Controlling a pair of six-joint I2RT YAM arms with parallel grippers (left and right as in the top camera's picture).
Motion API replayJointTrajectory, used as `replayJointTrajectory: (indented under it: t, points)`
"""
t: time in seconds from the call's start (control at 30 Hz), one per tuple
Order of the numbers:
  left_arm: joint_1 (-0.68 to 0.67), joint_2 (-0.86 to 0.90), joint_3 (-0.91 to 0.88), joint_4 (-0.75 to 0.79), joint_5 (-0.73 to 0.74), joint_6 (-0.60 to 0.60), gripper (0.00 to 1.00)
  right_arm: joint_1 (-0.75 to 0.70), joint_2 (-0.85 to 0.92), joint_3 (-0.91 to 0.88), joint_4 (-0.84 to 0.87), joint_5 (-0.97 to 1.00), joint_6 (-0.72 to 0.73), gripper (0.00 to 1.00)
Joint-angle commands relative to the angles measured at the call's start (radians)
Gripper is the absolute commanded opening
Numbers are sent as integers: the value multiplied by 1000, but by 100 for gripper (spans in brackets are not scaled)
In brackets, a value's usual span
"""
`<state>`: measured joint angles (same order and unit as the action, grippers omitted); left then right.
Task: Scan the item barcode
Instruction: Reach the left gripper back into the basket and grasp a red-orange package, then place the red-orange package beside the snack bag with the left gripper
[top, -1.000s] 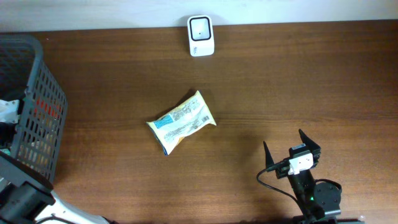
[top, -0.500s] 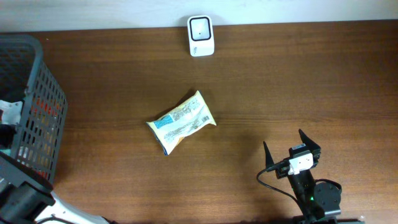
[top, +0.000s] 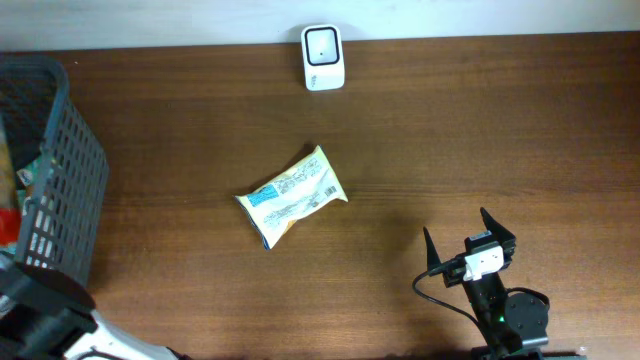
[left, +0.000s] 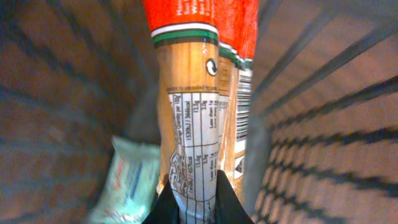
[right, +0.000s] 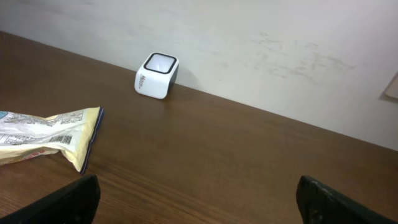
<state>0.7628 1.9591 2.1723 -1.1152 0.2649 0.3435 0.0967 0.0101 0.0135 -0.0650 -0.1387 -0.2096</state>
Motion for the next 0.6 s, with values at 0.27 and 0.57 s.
replayJointTrajectory:
  t: [0.27,0.57]
  points:
    - [-554,-267,182,-187,53,-113,0,-7,-7,-8,-2,5,4,98]
    - [-750,-185,-246,-166,42,-251,0,-7,-7,-8,-2,5,4,99]
